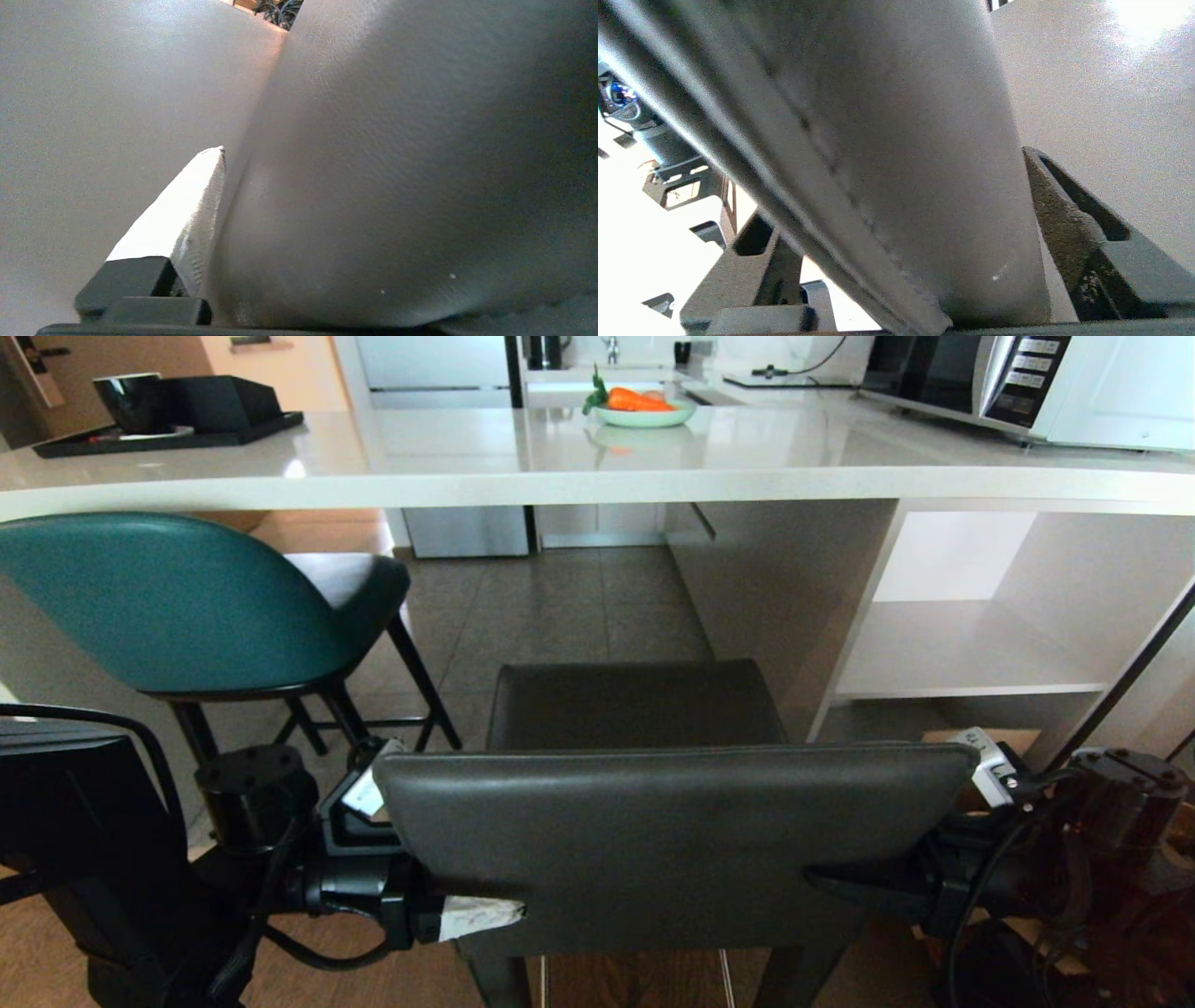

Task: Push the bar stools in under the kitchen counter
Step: Pull the gray chair out from under the dining table

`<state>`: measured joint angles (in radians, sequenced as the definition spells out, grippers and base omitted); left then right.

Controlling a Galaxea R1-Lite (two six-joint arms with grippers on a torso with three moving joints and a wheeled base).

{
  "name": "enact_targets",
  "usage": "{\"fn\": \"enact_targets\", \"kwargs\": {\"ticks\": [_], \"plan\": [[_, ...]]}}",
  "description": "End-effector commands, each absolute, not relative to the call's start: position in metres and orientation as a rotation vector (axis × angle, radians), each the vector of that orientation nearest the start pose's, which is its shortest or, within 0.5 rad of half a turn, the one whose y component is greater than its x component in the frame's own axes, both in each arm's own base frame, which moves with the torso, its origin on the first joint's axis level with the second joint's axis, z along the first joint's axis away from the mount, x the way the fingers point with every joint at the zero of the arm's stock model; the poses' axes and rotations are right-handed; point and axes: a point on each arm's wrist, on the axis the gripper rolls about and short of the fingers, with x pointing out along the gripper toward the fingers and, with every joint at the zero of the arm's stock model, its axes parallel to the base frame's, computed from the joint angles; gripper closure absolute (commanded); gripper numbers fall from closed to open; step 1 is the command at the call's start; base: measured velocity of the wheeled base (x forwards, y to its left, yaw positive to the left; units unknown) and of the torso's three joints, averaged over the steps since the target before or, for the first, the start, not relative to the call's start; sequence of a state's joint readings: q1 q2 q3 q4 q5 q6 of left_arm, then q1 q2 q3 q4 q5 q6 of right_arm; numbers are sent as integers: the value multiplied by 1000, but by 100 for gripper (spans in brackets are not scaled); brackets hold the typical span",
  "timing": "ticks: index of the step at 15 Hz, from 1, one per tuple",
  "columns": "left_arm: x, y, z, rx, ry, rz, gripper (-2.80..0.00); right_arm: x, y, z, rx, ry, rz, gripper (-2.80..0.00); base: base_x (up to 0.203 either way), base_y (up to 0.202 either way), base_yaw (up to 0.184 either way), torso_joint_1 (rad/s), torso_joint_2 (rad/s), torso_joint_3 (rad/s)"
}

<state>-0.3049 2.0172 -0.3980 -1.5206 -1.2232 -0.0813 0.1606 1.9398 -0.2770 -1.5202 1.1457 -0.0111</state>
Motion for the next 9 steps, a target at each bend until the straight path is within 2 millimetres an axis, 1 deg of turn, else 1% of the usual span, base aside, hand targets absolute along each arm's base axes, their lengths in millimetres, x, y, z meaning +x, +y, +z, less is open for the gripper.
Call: {"fn": "enact_targets", "kwargs": {"ticks": [1,5,7,9], "plan": [[261,-104,85,-110,154,-1526,-280,247,61,90,54,109,1321,-280,0,0,0,0,0,0],[264,-99,87,-105,143,-1459,-280,246,62,89,57,116,1322,-280,0,0,0,0,0,0],[259,-90,86,-115,158,-1428,-280,246,61,89,56,113,1318,-280,0,0,0,0,0,0],[259,-80,85,-124,167,-1393,-280,241,56,89,62,121,1321,-280,0,0,0,0,0,0]]}}
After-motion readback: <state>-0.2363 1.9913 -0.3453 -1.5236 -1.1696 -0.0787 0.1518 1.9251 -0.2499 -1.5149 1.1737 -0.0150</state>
